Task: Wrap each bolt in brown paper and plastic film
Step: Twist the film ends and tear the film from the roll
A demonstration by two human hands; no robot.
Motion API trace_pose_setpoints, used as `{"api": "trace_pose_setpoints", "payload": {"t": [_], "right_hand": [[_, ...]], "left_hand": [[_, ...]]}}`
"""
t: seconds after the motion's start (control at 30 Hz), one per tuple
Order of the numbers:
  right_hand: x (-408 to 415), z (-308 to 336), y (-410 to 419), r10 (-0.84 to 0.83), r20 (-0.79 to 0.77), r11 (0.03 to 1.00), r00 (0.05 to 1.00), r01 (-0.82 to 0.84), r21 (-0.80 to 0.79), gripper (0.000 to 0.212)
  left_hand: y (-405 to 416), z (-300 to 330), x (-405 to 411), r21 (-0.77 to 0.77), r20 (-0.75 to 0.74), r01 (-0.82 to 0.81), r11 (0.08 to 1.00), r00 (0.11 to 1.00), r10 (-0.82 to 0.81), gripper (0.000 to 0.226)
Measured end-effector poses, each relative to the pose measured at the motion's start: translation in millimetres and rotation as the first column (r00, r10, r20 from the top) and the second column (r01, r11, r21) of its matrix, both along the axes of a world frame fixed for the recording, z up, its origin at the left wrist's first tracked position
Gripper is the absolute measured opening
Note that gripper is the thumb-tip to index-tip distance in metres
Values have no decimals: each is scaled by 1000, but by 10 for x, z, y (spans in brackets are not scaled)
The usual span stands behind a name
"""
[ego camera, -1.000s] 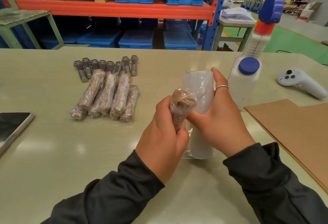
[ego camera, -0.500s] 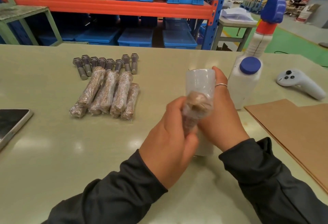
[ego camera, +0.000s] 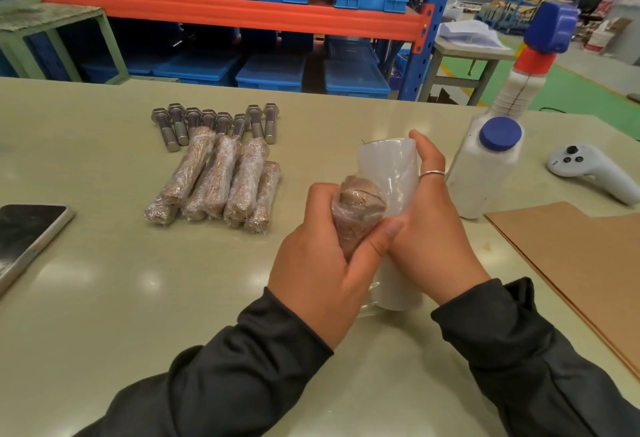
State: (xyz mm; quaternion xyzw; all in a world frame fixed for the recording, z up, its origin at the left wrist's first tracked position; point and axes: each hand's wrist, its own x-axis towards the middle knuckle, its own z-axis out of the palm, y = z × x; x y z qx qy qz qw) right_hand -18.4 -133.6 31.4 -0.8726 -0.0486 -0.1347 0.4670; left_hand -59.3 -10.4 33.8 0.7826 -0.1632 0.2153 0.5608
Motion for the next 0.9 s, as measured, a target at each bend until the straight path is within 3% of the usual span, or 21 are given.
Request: {"api": "trace_pose_setpoints", "payload": {"t": [0.37,0.6,0.77,0.9], "right_hand": [[46,6,-39,45,-6,999,999,-45,13,98],[-23,100,-8,104,-39,994,994,-102,37,104],[77,11,-60,66,-42,987,997,-59,149,92],[196,-8,-102,-36,-51,993,998,42,109,69]], "left_hand": [[26,53,-48,42,74,30,999,997,-34,36],[69,143,-98,185,151,110,977,979,-139,31],[107,240,-178,268,180,240,933,939,-293,29],[80,274,-249,334,201,388,859,861,-467,31]]}}
